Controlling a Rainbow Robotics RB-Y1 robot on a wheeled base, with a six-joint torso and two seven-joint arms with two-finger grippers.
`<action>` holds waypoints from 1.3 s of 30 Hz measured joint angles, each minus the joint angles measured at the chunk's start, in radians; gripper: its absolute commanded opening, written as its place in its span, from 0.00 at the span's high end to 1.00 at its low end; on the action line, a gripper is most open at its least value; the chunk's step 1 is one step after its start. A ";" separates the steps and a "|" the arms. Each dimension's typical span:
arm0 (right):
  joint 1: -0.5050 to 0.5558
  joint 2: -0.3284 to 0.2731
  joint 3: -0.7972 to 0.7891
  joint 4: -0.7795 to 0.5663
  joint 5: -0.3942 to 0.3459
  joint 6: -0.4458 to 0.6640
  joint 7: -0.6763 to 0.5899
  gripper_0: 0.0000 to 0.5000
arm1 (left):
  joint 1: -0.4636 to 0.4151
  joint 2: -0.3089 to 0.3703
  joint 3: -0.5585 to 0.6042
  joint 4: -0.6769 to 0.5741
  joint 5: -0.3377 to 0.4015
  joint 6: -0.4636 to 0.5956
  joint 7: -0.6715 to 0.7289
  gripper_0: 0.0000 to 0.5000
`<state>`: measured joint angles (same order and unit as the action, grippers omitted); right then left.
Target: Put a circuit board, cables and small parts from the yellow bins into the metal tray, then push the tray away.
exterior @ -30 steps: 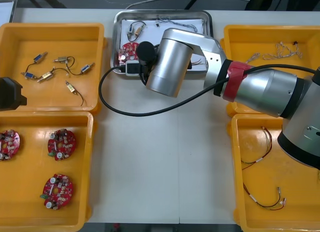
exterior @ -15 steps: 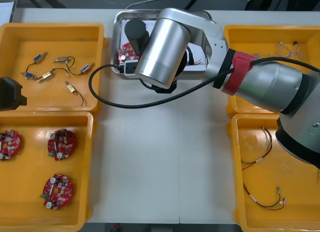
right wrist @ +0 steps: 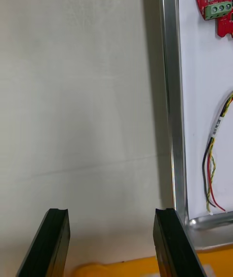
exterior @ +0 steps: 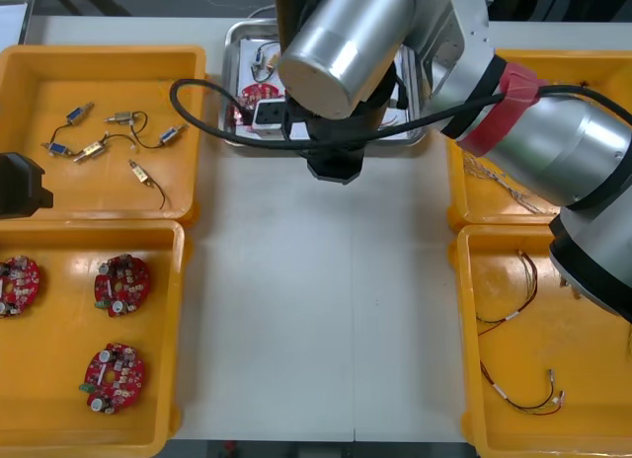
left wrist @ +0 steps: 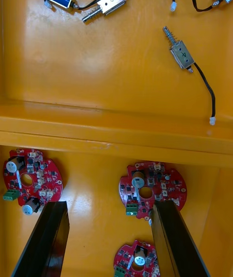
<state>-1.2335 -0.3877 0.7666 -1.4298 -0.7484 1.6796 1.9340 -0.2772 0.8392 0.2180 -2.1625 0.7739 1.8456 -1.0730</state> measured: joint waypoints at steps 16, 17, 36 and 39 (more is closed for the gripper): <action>0.126 -0.151 -0.193 -0.305 -0.044 0.223 -0.060 0.00 | 0.000 0.000 0.000 -0.001 0.000 0.000 0.000 0.00; 0.137 -0.163 -0.208 -0.323 -0.052 0.230 -0.063 0.00 | 0.000 0.000 0.000 -0.001 0.000 0.000 0.000 0.00; 0.409 -0.366 -0.501 -0.581 -0.173 0.236 -0.128 0.00 | 0.000 0.000 0.000 -0.001 0.000 0.000 0.000 0.00; 0.473 -0.386 -0.568 -0.614 -0.178 0.236 -0.128 0.00 | 0.000 0.000 0.000 -0.001 0.000 0.000 0.000 0.00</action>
<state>-0.7607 -0.7742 0.1991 -2.0440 -0.9260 1.9160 1.8060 -0.2772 0.8387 0.2182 -2.1634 0.7739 1.8453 -1.0730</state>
